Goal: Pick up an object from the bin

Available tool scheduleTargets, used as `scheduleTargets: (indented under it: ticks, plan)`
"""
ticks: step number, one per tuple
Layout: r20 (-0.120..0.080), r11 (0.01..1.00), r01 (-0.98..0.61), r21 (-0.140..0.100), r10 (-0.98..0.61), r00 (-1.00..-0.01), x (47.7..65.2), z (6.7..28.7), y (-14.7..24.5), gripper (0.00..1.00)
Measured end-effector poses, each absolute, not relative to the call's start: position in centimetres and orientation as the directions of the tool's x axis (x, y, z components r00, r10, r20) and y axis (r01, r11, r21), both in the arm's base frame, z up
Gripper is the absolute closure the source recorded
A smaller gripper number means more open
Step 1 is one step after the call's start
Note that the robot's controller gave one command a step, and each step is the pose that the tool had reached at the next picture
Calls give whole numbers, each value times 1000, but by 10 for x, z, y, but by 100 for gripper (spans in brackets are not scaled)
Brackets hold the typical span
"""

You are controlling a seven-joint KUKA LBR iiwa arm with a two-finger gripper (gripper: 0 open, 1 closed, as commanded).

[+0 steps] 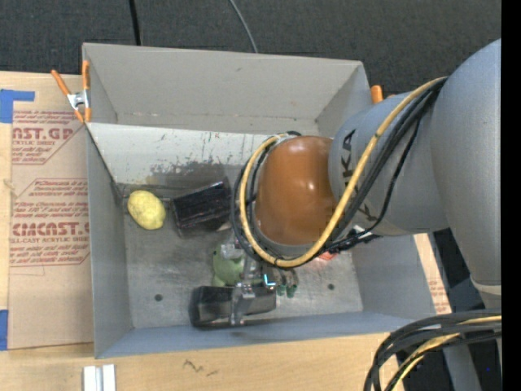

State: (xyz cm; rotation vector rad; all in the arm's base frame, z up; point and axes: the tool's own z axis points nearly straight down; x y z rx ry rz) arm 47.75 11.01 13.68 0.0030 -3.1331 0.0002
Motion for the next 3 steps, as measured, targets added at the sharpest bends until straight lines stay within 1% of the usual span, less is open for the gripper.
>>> scheduleTargets:
  ticks: [1, 2, 3]
  plan:
    - [1, 1000, -1, 1, -1, -1000, 480, 141, 110, 0]
    - [6, 994, 104, 10, 104, -995, 500, 81, 79, 100]
    - [6, 995, 104, 10, 104, -995, 500, 81, 79, 100]
